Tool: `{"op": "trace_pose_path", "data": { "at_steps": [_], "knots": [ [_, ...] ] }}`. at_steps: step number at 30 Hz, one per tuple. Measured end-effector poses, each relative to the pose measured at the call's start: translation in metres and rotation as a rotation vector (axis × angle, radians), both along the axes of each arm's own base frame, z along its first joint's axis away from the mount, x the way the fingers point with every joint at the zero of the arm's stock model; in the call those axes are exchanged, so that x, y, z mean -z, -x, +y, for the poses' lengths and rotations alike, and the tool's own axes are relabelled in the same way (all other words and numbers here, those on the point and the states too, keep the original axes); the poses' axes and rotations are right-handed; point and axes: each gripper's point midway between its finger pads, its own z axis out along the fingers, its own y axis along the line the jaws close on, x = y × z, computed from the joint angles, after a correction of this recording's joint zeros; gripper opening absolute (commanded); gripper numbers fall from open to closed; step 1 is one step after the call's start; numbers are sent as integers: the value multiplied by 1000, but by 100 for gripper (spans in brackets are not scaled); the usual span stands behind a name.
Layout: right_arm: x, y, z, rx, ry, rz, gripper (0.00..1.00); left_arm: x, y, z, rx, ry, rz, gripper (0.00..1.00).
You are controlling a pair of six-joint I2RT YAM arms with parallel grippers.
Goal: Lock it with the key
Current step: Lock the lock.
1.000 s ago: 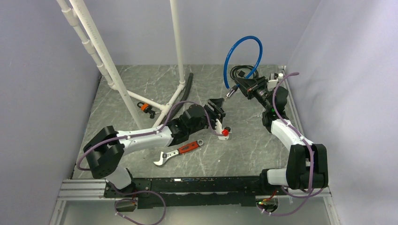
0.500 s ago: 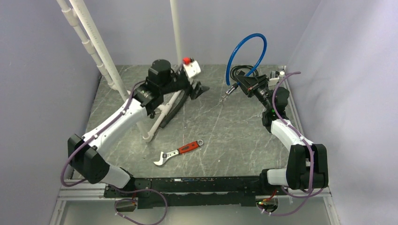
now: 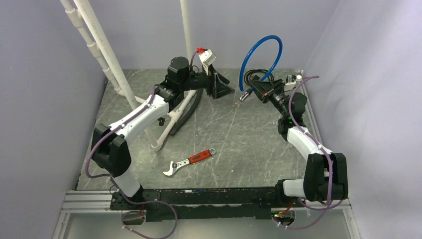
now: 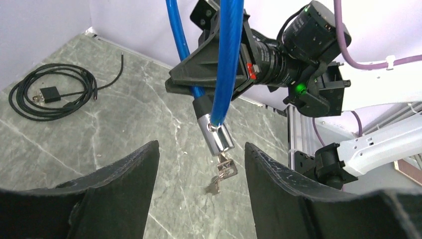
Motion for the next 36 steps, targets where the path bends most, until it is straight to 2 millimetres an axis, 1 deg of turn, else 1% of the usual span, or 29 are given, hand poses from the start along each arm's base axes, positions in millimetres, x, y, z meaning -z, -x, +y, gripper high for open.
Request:
{"op": "trace_pose_path", "data": {
  "at_steps": [3, 7, 11, 15, 17, 19, 20, 21, 22, 24, 25, 27, 28, 32, 36],
  "knots": [
    [0, 0, 1, -3, 4, -3, 0, -8, -2, -3, 10, 26, -1, 67],
    [1, 1, 2, -5, 13, -9, 0, -25, -3, -9, 19, 62, -27, 67],
    [2, 2, 4, -10, 21, -13, 0, -35, -2, -14, 30, 78, -47, 66],
    [3, 3, 7, -20, 30, -18, 0, -41, -2, -21, 39, 82, -55, 57],
    [3, 4, 9, -24, 34, -21, 0, -41, -3, -23, 41, 80, -54, 49],
    [3, 4, 10, -26, 35, -21, 0, -38, -3, -24, 43, 74, -49, 36],
    [3, 5, 11, -28, 35, -21, 0, -36, -3, -24, 43, 67, -45, 27],
    [3, 5, 11, -30, 35, -21, 0, -34, -4, -25, 44, 63, -45, 16],
    [3, 5, 12, -31, 35, -20, 0, -33, -4, -25, 45, 59, -48, 9],
    [5, 4, 12, -30, 34, -14, 0, -30, -4, -25, 47, 52, -50, 2],
    [7, 3, 12, -30, 33, -9, 0, -27, -3, -26, 51, 49, -58, 0],
    [10, 1, 12, -31, 31, 2, 0, -19, -1, -27, 59, 45, -58, 0],
    [12, 0, 12, -32, 30, 9, 0, -11, 0, -28, 61, 41, -52, 0],
    [24, -5, 12, -32, 32, 46, 0, 9, 0, -28, 60, 43, -19, 0],
    [27, -5, 13, -36, 33, 54, 0, 12, 0, -27, 57, 64, 5, 1]
  ]
}}
